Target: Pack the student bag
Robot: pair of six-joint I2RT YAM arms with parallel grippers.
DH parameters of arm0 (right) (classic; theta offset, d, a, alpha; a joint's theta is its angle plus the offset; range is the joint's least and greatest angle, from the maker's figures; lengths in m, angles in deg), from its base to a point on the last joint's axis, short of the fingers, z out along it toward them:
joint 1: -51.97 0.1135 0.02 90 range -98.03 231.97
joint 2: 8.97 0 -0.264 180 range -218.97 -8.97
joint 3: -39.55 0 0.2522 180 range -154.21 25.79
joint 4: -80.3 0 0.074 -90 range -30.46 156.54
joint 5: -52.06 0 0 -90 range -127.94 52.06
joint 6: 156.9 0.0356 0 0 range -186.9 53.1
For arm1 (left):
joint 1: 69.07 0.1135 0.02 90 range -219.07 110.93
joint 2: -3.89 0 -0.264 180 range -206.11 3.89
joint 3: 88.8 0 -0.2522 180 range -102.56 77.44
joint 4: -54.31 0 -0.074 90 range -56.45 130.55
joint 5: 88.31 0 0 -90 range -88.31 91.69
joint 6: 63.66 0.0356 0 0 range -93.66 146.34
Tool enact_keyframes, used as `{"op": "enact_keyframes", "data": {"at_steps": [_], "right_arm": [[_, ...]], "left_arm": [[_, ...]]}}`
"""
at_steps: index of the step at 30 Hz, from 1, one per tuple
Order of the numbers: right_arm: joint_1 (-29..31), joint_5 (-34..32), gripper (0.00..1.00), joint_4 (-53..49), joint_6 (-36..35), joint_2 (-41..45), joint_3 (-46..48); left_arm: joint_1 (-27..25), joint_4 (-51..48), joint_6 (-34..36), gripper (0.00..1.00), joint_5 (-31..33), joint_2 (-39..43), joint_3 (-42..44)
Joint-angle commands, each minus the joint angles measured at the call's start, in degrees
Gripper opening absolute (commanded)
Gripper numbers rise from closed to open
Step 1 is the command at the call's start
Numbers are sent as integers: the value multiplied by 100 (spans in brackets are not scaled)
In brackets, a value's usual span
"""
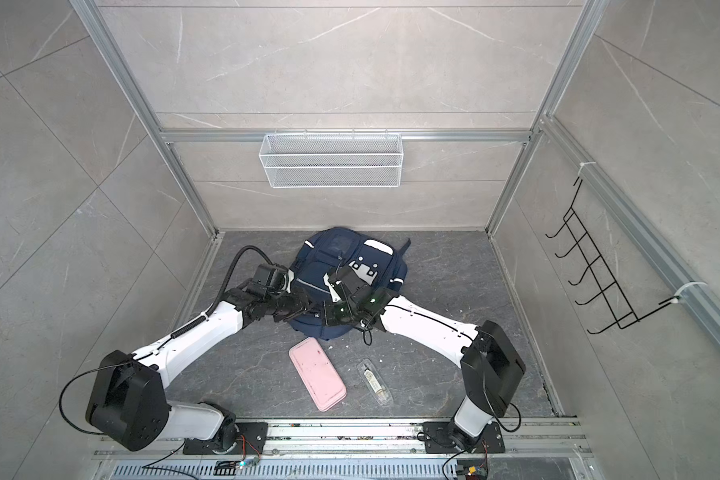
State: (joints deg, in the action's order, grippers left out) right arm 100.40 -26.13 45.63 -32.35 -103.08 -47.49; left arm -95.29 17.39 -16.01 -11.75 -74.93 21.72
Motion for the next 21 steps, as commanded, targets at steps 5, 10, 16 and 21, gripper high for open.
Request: {"op": "enact_keyframes", "data": {"at_steps": [5, 10, 16, 21], "right_arm": [[-11, 74, 0, 163, -4, 235, -288], [-15, 62, 0, 67, -30, 278, -378], [15, 207, 0, 163, 6, 248, -249], [19, 216, 0, 213, 26, 209, -296]], "left_arm": [[28, -359, -46, 53, 130, 313, 104], [12, -354, -261, 53, 56, 695, 136], [20, -458, -324, 54, 121, 863, 231], [0, -69, -432, 56, -23, 491, 487]]}}
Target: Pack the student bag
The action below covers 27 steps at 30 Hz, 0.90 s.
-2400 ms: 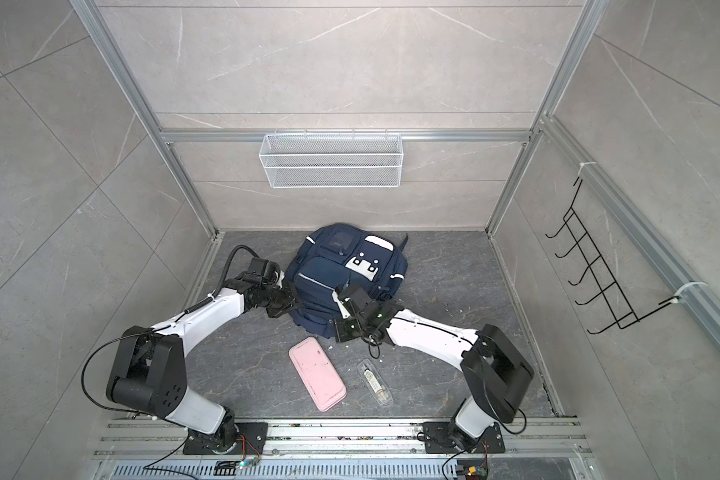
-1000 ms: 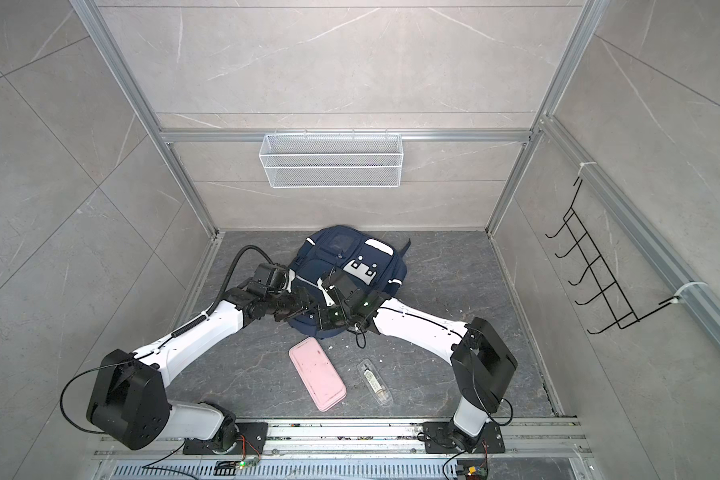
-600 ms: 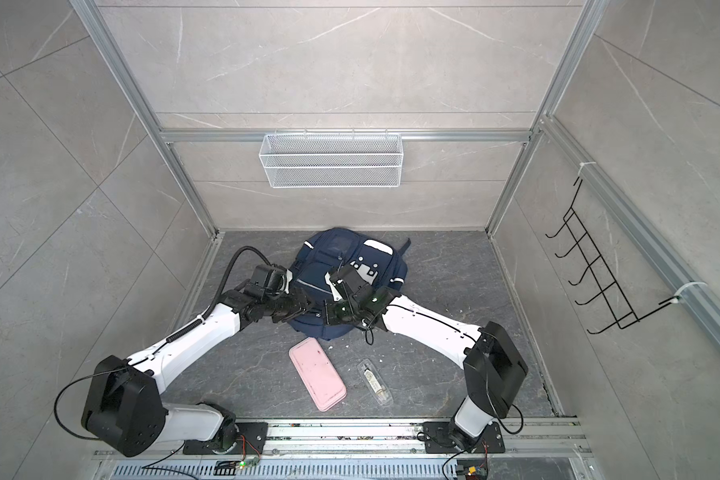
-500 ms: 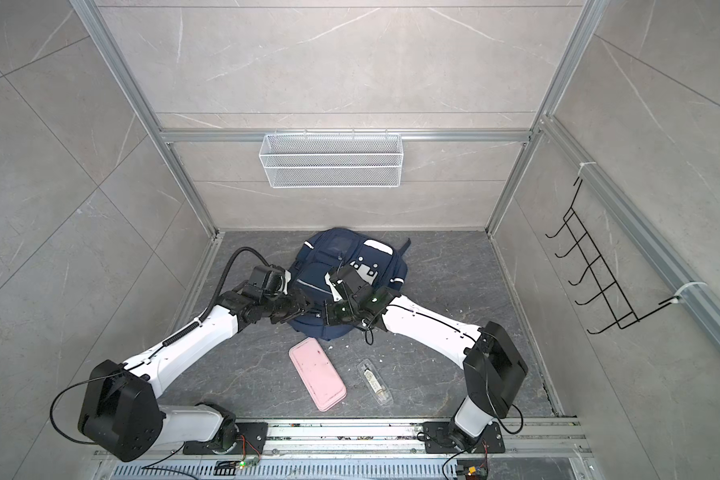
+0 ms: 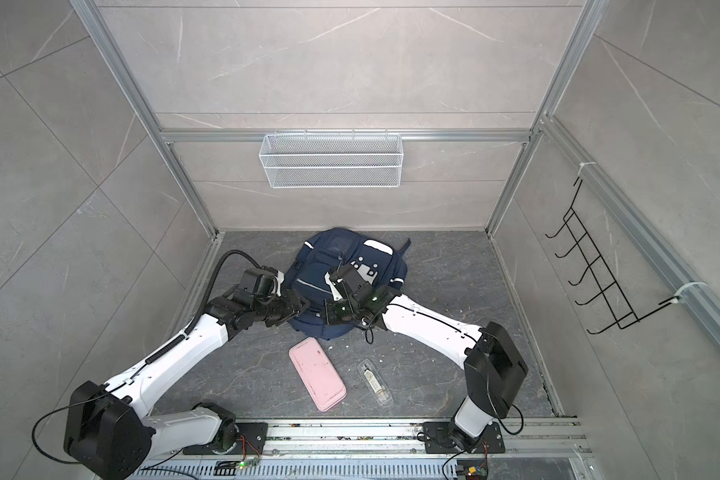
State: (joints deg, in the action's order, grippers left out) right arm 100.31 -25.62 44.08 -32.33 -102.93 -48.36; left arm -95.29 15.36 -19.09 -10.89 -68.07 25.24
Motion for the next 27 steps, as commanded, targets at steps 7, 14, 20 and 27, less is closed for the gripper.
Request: {"op": "enact_keyframes", "data": {"at_steps": [7, 14, 20, 27], "right_arm": [[63, 149, 0, 289, 30, 138, -312], [186, 157, 0, 275, 23, 82, -346], [223, 70, 0, 191, -18, 118, -196], [252, 165, 0, 386, 28, 211, 18]], "left_arm": [[2, 430, -85, 56, -175, -631, 158], [29, 504, -45, 56, -37, -898, 55], [48, 476, -41, 56, 33, -614, -96], [88, 431, 40, 56, 40, -939, -315]]}}
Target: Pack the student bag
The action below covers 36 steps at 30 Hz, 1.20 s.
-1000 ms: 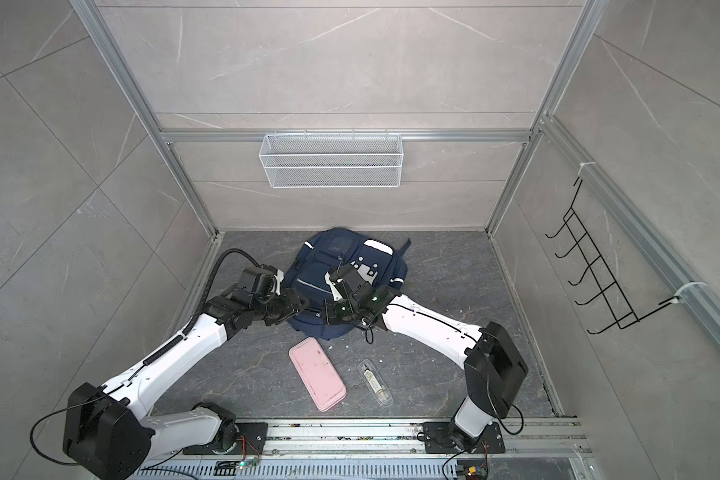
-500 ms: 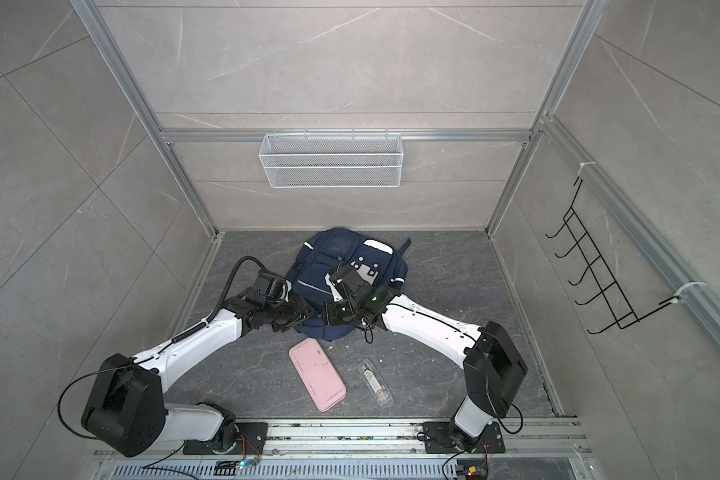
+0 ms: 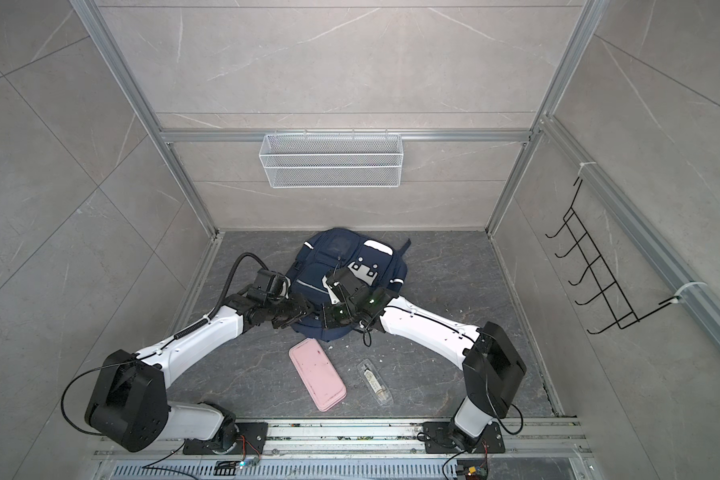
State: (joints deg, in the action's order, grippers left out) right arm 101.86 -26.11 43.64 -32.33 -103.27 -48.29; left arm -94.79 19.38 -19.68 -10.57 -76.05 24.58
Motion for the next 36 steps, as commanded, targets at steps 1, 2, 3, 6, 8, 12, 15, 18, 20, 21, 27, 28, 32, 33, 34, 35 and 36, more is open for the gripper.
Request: {"op": "enact_keyframes", "data": {"at_steps": [1, 2, 3, 6, 8, 12, 15, 18, 20, 21, 27, 28, 32, 33, 34, 35, 36], "right_arm": [[109, 237, 0, 439, 24, 256, 12], [122, 257, 0, 444, 11, 252, 8], [132, 276, 0, 438, 6, 240, 4], [152, 218, 0, 363, -31, 235, 12], [151, 91, 0, 300, -45, 302, 75], [148, -116, 0, 171, -51, 534, 305], [151, -359, 0, 23, -1, 794, 581], [81, -559, 0, -119, 23, 1191, 962], [-32, -596, 0, -221, 26, 1497, 1249], [-124, -586, 0, -263, 30, 1668, 1378], [-855, -457, 0, -693, -201, 2311, 1824], [-981, -441, 0, -766, -248, 2372, 1863], [-1525, -511, 0, -987, -530, 2564, 2014], [-1699, -544, 0, -1027, -576, 2546, 2050], [-1856, -564, 0, -1085, -606, 2501, 2065], [-2020, -581, 0, -1112, -624, 2442, 2077], [-2183, -607, 0, -1076, -627, 2390, 2105]], "left_arm": [[34, 55, 108, 55, -21, -240, -280], [35, 75, 111, 55, -28, -319, -313], [34, 107, 108, 55, -25, -373, -329], [43, 123, 170, 46, -25, -525, -407], [68, 100, 218, 32, -27, -599, -460], [225, -49, 331, 0, -14, -655, -596], [413, -126, 434, 0, -16, -604, -655], [696, -167, 506, 0, -42, -549, -640], [924, -156, 538, 0, -65, -531, -597], [1035, -134, 551, 0, -84, -531, -575], [1555, -62, 577, 0, -104, -636, -593], [1623, -49, 564, 0, -104, -630, -594], [1837, 38, 472, 0, -91, -550, -585], [1850, 27, 471, 0, -68, -525, -594], [1874, 21, 466, 0, -44, -502, -594], [1900, 3, 461, 0, -26, -468, -585], [1933, -1, 448, 0, 7, -417, -556]]}}
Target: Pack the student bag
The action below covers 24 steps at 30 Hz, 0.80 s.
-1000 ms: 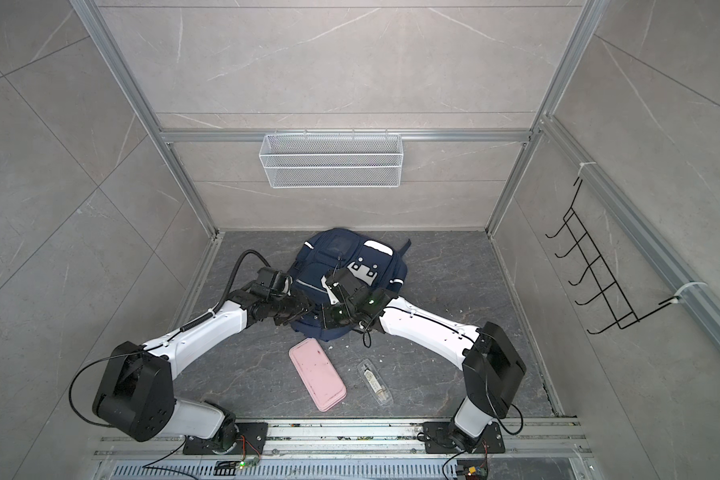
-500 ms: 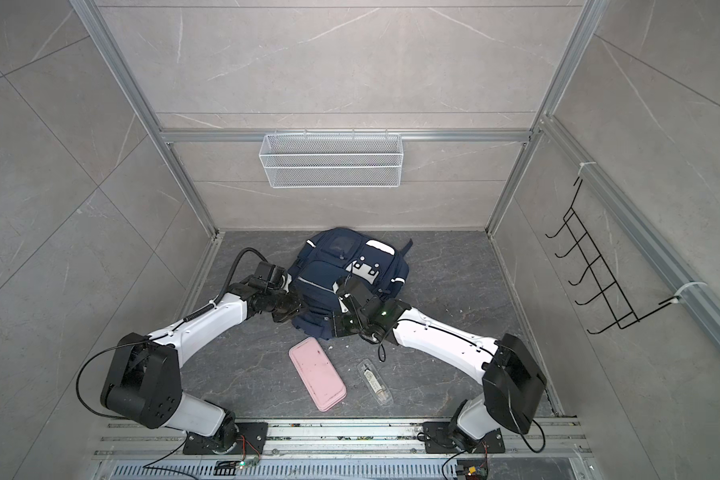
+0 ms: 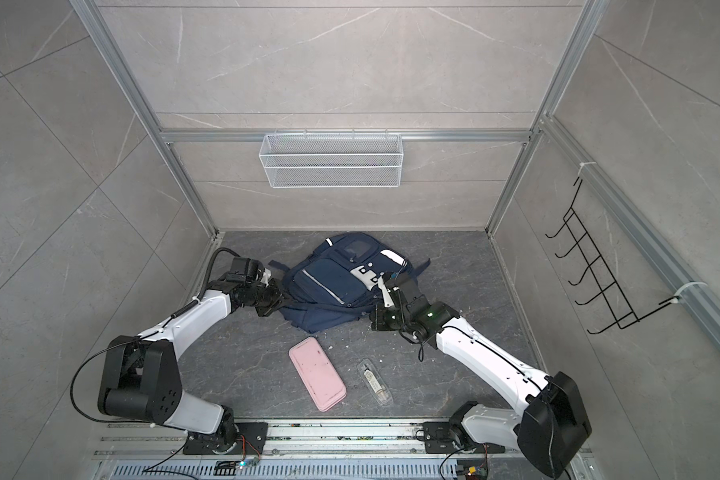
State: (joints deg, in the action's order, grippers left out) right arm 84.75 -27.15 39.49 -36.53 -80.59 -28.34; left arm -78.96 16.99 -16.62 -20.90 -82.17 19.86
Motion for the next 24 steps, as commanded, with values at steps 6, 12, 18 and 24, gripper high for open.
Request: {"op": "enact_keyframes", "data": {"at_steps": [6, 12, 18, 24], "right_arm": [[-1104, -891, 0, -365, -105, -568, 128], [-1397, -696, 0, 54, 47, -1140, 118], [-1392, -407, 0, 245, 75, -1162, 124], [-1113, 95, 0, 547, 204, -1140, 275]], "left_arm": [[461, 260, 85, 0, 1086, 436, 87], [497, 278, 86, 0, 1079, 617, 264], [437, 495, 41, 0, 783, 400, 397], [189, 719, -89, 0, 798, 362, 589]]}}
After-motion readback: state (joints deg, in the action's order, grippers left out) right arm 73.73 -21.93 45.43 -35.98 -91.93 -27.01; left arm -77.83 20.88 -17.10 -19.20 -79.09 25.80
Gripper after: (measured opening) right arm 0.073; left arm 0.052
